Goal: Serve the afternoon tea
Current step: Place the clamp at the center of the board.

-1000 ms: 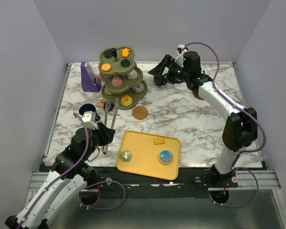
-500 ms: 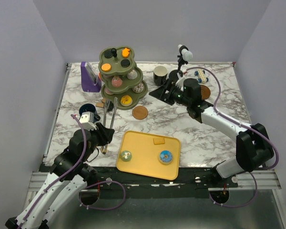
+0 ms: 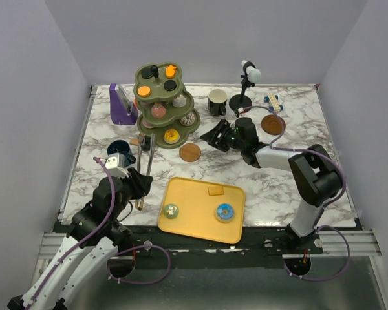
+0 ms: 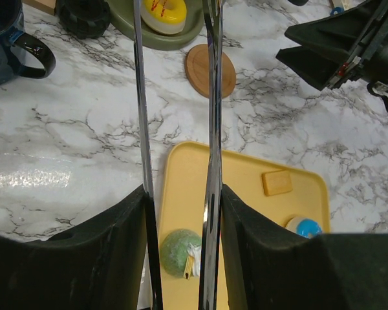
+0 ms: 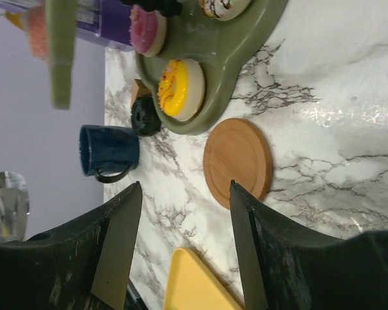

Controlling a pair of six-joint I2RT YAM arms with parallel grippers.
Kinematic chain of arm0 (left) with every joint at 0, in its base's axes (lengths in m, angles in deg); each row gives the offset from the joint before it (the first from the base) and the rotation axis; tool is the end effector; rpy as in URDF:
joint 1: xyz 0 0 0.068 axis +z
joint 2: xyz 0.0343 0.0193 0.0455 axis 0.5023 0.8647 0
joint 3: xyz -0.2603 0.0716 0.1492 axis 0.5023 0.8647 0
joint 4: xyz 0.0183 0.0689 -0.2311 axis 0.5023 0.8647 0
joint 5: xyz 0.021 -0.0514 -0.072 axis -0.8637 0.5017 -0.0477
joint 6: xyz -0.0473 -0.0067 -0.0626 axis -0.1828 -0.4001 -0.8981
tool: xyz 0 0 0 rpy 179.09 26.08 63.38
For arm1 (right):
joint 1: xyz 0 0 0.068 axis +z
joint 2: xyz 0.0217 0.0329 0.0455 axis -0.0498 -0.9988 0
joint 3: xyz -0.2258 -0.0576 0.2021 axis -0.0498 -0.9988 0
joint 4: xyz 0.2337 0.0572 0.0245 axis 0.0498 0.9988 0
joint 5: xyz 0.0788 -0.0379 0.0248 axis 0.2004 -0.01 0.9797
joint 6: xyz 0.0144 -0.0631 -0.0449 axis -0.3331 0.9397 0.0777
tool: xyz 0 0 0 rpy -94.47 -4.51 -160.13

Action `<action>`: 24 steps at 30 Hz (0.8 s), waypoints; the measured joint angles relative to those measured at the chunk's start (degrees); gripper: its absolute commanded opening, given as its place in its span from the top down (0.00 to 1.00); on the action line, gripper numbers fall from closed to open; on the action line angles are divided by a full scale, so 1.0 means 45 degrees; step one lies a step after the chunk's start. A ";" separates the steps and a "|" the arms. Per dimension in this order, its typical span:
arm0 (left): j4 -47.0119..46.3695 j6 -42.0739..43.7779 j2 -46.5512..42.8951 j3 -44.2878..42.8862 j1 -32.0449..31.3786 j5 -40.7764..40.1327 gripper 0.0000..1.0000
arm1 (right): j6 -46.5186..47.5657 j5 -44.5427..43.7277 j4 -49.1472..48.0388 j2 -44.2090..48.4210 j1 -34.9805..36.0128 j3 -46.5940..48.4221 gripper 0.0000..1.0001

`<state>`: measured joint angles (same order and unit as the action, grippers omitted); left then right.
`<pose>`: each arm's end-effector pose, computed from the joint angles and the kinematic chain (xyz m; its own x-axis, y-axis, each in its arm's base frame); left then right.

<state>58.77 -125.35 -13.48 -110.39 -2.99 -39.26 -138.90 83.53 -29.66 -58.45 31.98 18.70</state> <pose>0.0613 -0.0215 0.2582 -0.4690 -0.4365 -0.7678 0.0701 0.8482 -0.5251 0.3382 0.2102 0.2291 -0.7546 0.4802 -0.4471 -0.1337 0.5546 0.8213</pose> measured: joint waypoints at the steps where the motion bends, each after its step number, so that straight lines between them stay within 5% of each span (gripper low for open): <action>1: 0.0024 -0.0024 0.0000 -0.0005 0.0000 -0.0015 0.49 | -0.0005 -0.0049 -0.0034 -0.0272 0.0044 0.0102 0.36; 24: 0.1122 -0.0223 -0.0029 -0.0690 0.0000 -0.0933 0.48 | 0.1700 -0.2030 0.0971 -0.3332 0.1209 0.3881 0.33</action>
<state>63.82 -126.36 -13.61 -113.49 -2.99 -43.46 -131.25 74.39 -25.28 -73.45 37.42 36.17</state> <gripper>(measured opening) 0.522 0.670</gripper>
